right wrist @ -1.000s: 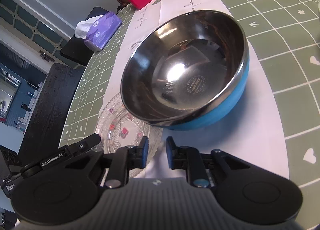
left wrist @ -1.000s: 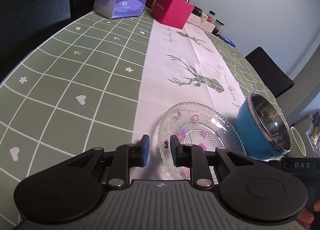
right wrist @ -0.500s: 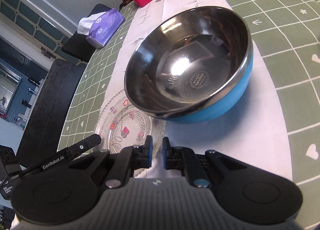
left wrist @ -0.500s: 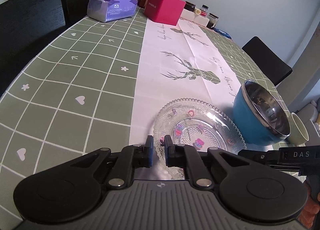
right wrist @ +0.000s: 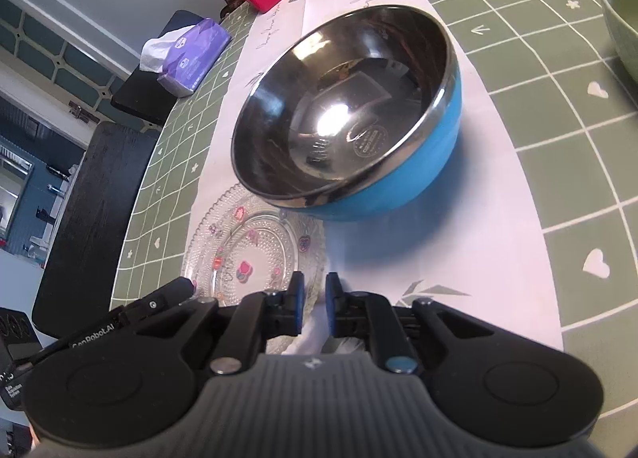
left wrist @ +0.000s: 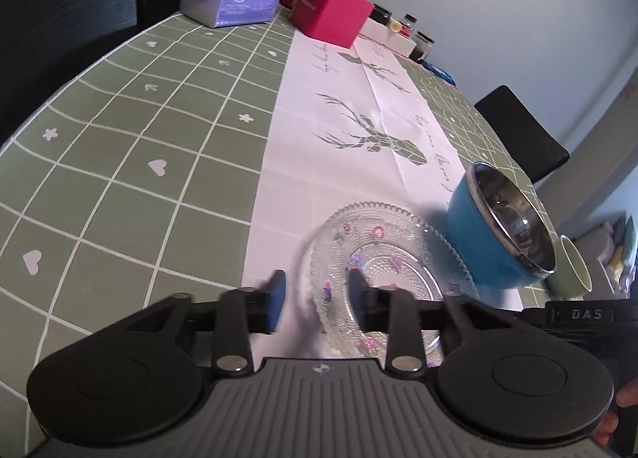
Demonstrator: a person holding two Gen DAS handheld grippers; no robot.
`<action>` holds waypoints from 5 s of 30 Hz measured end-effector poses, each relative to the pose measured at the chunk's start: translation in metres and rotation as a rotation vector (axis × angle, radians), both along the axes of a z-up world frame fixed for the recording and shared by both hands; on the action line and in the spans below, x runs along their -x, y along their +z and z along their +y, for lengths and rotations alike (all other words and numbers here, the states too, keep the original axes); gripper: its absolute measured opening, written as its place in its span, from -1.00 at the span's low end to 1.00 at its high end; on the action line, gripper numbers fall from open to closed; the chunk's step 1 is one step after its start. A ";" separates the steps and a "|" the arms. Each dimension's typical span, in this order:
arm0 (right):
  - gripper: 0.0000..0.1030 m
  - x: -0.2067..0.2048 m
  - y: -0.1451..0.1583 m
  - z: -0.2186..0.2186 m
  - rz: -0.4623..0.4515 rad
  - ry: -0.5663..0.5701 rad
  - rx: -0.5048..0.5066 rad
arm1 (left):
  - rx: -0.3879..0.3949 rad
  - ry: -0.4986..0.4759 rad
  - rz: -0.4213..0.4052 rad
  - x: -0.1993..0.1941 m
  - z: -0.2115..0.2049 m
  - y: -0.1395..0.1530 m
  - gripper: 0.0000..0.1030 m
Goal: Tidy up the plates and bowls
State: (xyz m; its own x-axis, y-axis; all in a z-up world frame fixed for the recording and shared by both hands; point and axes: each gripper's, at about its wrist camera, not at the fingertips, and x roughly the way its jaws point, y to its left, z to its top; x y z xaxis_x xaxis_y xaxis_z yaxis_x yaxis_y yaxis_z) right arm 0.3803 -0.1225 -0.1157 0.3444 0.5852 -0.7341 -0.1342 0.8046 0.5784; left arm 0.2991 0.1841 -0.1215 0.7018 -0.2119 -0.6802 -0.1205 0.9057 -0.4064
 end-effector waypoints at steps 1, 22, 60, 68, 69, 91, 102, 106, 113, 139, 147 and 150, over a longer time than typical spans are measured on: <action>-0.77 0.000 0.000 -0.001 -0.003 -0.001 0.003 | -0.002 -0.007 -0.009 0.000 0.001 -0.001 -0.17; -0.86 0.010 -0.001 -0.003 -0.014 -0.011 -0.024 | -0.083 -0.047 -0.020 0.009 -0.015 0.014 -0.70; -0.86 0.166 0.055 -0.108 -0.093 -0.072 -0.008 | 0.014 -0.177 -0.043 0.158 -0.095 0.056 -0.70; -0.86 0.169 0.044 -0.103 -0.081 -0.057 0.062 | -0.030 -0.185 0.015 0.156 -0.102 0.043 -0.70; -0.86 0.169 0.043 -0.102 -0.081 -0.054 0.071 | -0.037 -0.188 0.021 0.156 -0.103 0.042 -0.70; -0.84 0.175 0.043 -0.080 -0.137 0.022 0.219 | -0.210 -0.205 0.051 0.154 -0.122 0.034 -0.70; -0.87 0.178 0.042 -0.071 -0.178 0.059 0.321 | -0.233 -0.212 0.048 0.154 -0.124 0.034 -0.70; -0.80 0.176 0.042 -0.075 -0.152 0.042 0.287 | -0.231 -0.196 0.036 0.154 -0.121 0.036 -0.68; -0.37 0.173 0.044 -0.081 -0.128 0.001 0.244 | -0.142 -0.136 0.018 0.147 -0.107 0.040 -0.61; -0.48 0.155 0.010 -0.094 0.121 -0.086 0.000 | 0.172 -0.043 0.202 0.126 -0.075 0.010 -0.39; -0.48 0.135 0.010 -0.061 0.101 -0.032 0.001 | 0.131 0.040 0.210 0.108 -0.052 0.015 -0.38; -0.48 0.127 0.010 -0.051 0.098 -0.021 0.000 | 0.115 0.058 0.214 0.098 -0.046 0.016 -0.38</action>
State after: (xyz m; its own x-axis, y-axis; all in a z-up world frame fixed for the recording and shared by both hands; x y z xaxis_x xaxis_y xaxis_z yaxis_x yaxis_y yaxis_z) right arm 0.2534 -0.1735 -0.1060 0.2834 0.5788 -0.7646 -0.0603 0.8065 0.5882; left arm 0.2015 0.1384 -0.1051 0.5574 -0.2599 -0.7885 -0.2650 0.8444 -0.4657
